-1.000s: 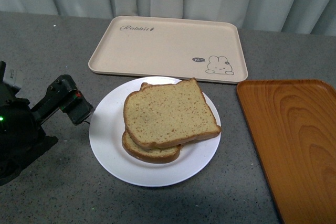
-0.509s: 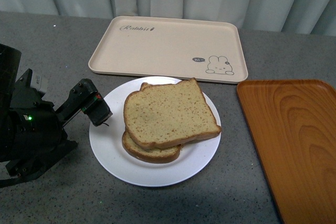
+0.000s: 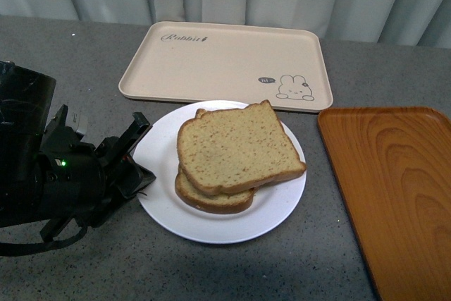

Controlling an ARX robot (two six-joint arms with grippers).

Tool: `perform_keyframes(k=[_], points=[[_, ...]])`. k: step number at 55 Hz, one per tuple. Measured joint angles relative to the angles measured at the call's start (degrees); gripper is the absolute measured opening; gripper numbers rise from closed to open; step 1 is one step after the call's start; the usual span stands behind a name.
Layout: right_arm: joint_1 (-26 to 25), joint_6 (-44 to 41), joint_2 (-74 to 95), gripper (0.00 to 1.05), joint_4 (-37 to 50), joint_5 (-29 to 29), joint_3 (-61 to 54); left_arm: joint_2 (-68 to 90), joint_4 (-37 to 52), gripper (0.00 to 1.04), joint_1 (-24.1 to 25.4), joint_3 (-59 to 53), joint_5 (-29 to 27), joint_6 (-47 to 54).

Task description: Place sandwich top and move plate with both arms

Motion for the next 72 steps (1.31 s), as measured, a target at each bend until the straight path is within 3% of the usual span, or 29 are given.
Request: perform_keyframes(k=[21,38,53,72], points=[[0.0,0.0,0.02,0.96,0.0,0.0,0.0,0.74,7.67,0.05,2.08,-2.64,3.74,-2.51],[0.0,0.0,0.0,0.96,0.0,-0.02,0.0,-12.28,18.97,0.04,5.53,-12.9,5.53,-15.63],[0.0,0.0,0.0,0.96,0.0,0.0,0.0,-12.24,14.01,0.04,5.92,-5.14,3.61,-18.99],[0.0,0.0,0.0,0.96,0.0,0.0,0.0,-1.62,3.72,0.04,4.2,14.78,-2.25,-19.26]])
